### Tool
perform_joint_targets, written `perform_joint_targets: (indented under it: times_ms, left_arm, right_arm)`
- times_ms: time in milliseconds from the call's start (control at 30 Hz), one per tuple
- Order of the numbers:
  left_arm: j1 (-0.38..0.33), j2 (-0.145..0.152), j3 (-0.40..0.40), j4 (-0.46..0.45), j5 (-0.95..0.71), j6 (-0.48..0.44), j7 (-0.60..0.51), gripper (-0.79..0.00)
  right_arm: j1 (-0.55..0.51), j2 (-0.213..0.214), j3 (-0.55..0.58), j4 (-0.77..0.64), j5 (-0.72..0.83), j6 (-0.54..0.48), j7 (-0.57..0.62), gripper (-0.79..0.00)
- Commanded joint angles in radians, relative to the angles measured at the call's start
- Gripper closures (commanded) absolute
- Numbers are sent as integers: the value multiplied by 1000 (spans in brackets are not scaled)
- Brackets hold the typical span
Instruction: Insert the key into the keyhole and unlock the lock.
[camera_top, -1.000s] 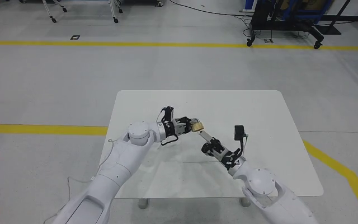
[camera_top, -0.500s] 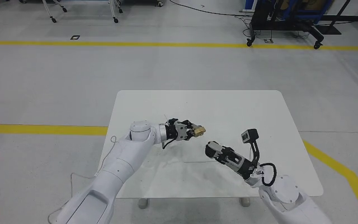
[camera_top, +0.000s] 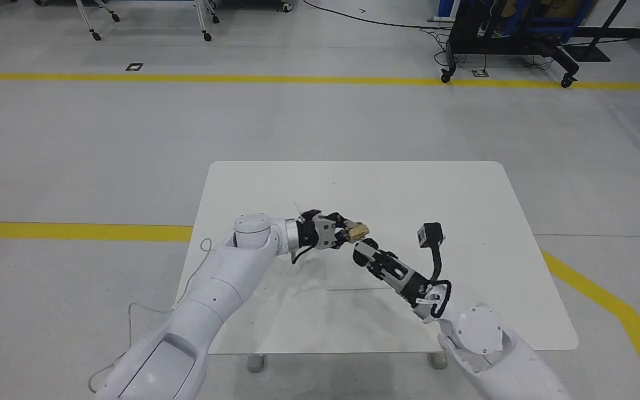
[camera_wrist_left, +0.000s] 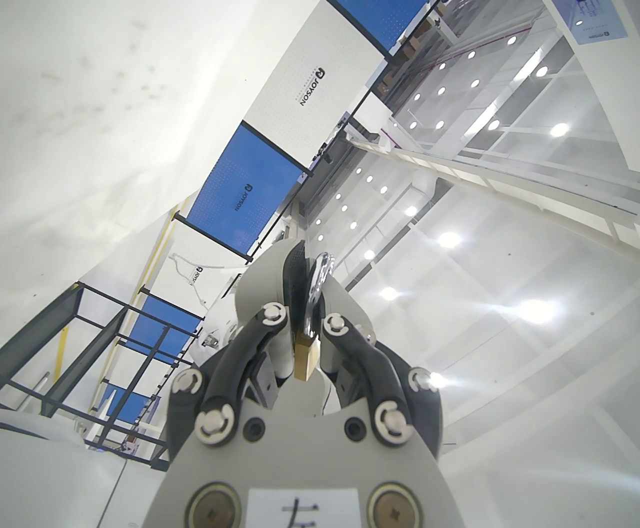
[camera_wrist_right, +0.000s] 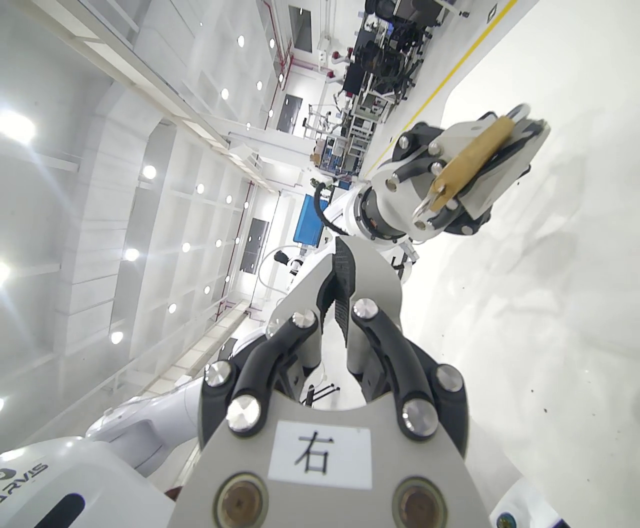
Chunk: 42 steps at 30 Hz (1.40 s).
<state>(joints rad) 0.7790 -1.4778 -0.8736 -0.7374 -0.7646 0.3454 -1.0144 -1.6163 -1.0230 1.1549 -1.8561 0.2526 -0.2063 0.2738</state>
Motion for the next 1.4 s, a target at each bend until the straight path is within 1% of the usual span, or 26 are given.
perform_joint_targets:
  times_ms: [0,233,333,433,467,500,533,567,600,667,733,767,800,833,900,933,967,1000,1033,1067,1100,1167,1367]
  left_arm:
    - [-1,-1,1,1,4,-14,-6,0]
    - [-2,-3,-3,8,1,-29,-21,0]
    - [-3,-3,-10,6,-1,-50,-17,0]
    - [1,-1,-23,-7,3,-120,-1,0]
    - [2,0,-28,-13,14,-156,14,0]
    - [6,1,-33,-20,21,-190,30,0]
    - [10,2,-38,-29,30,-223,44,0]
    - [17,3,-44,-38,26,-247,46,0]
    - [19,5,-47,-44,37,-265,52,0]
    - [28,7,-51,-62,61,-313,67,0]
    - [34,10,-50,-80,85,-343,61,0]
    - [38,11,-48,-88,105,-361,63,0]
    - [44,12,-48,-95,107,-369,56,0]
    - [47,13,-50,-100,108,-375,52,0]
    - [51,15,-51,-109,128,-391,50,0]
    - [53,16,-51,-114,137,-398,42,0]
    - [54,18,-49,-120,151,-407,35,0]
    - [56,18,-47,-126,162,-413,27,0]
    - [58,19,-46,-131,168,-416,18,0]
    - [59,20,-45,-134,173,-421,14,0]
    - [60,20,-45,-136,175,-423,10,0]
    - [63,20,-47,-140,172,-427,7,0]
    - [68,18,-59,-138,146,-430,8,0]
  right_arm:
    - [28,-7,-16,15,5,36,-25,0]
    - [78,-26,-45,62,19,84,-62,0]
    - [67,-28,-38,58,21,56,-60,0]
    - [32,-25,-15,39,29,10,-41,0]
    - [19,-23,-4,33,37,-4,-31,-154]
    - [6,-22,7,28,42,-16,-22,-348]
    - [-7,-20,17,22,45,-28,-15,-520]
    - [-21,-19,26,16,48,-39,-8,-720]
    - [-32,-18,33,11,51,-49,-1,-785]
    - [-45,-18,37,12,89,-69,39,-785]
    - [-26,-18,36,47,200,-67,159,-785]
    - [-7,-18,37,76,269,-61,230,-730]
    - [15,-19,41,110,340,-53,294,-520]
    - [35,-20,45,145,410,-46,345,-391]
    - [69,-24,48,208,513,-33,428,-369]
    - [82,-26,48,232,541,-29,450,-372]
    - [92,-28,45,247,558,-27,468,-385]
    - [100,-30,42,260,568,-25,485,-422]
    - [108,-31,40,271,572,-24,495,-413]
    - [114,-32,40,280,573,-22,500,-422]
    - [119,-33,39,286,572,-19,502,-397]
    - [128,-35,36,293,577,-8,513,-382]
    - [156,-44,24,325,597,12,535,-286]
